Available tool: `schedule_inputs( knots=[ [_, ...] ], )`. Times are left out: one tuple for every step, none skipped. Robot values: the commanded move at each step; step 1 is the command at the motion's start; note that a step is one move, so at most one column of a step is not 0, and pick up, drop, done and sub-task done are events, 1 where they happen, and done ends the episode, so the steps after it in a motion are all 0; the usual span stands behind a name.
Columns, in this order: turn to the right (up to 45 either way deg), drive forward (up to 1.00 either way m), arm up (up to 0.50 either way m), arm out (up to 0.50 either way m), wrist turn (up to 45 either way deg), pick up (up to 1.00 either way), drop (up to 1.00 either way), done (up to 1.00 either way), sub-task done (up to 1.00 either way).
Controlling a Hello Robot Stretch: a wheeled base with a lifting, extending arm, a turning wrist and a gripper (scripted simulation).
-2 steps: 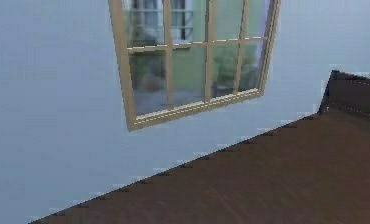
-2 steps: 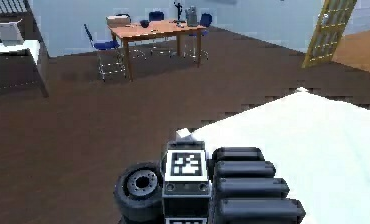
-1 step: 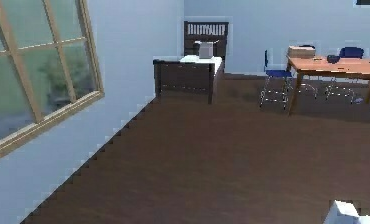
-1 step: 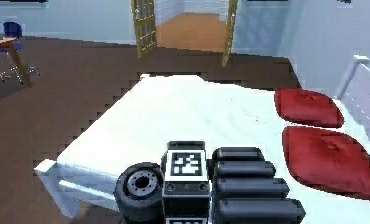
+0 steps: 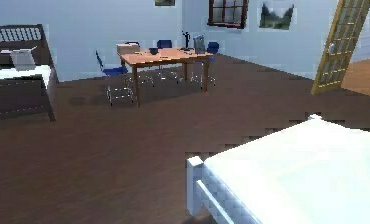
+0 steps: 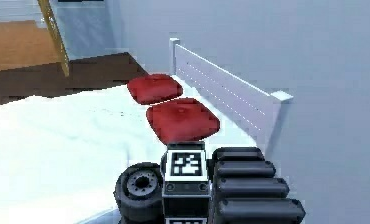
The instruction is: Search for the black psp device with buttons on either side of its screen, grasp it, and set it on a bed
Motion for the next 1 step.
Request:
schedule_inputs(
  knots=[
    [21.0,0.0,0.0,0.0,0.0,0.0,0.0,0.0,0.0]
  ],
)
